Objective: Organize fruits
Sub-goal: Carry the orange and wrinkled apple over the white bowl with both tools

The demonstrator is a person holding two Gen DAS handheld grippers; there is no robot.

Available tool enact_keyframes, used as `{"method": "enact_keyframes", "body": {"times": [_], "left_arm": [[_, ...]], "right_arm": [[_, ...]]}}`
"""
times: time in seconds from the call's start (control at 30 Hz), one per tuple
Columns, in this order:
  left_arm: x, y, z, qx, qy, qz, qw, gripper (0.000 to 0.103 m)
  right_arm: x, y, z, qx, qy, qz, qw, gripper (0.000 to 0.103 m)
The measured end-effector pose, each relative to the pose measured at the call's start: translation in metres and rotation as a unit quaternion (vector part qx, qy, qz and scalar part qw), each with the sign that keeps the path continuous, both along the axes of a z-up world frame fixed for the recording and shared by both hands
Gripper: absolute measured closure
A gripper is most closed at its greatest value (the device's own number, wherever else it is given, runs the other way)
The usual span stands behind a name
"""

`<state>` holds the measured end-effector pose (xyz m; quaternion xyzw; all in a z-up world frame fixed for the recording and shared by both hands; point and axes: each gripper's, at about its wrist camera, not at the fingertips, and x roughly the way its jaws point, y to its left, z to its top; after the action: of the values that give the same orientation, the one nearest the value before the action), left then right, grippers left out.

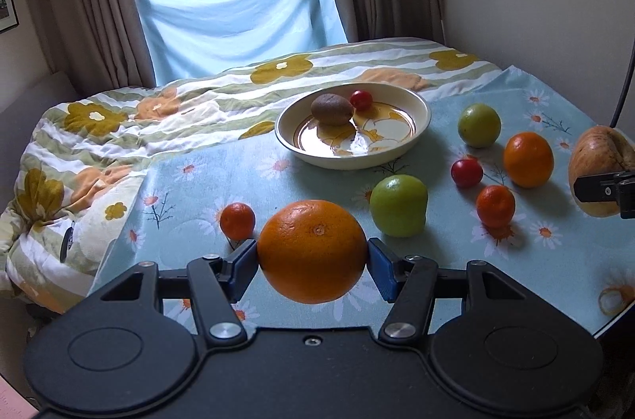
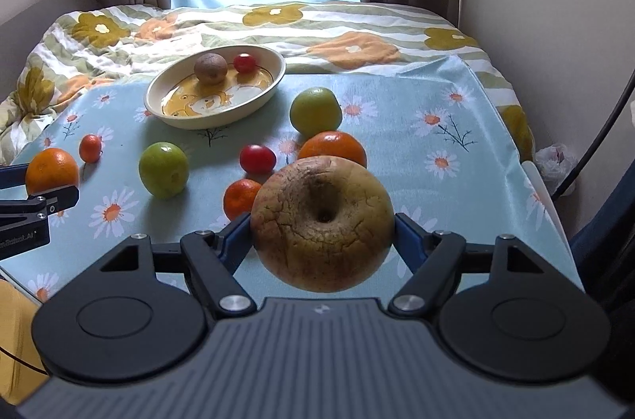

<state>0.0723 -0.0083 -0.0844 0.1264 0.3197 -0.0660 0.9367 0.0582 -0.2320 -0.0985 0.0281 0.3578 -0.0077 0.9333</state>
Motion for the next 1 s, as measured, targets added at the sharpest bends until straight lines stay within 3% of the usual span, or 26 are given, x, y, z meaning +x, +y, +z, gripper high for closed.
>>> {"method": "enact_keyframes", "body": {"times": [0.53, 0.67, 1.0], "left_arm": [[0.013, -0.009, 0.095, -0.030, -0.045, 0.028, 0.9981, 0.039], [0.035, -0.010, 0.104, -0.031, -0.049, 0.021, 0.9981, 0.039], [0.109, -0.003, 0.095, -0.036, -0.028, -0.006, 0.9989, 0.039]], "right_arm": [[0.031, -0.001, 0.094, 0.003, -0.033, 0.077, 0.996, 0.013], [0.054, 0.000, 0.108, 0.029, -0.036, 0.084, 0.995, 0.013], [0.123, 0.022, 0.115, 0.020, -0.035, 0.081, 0.996, 0.013]]}}
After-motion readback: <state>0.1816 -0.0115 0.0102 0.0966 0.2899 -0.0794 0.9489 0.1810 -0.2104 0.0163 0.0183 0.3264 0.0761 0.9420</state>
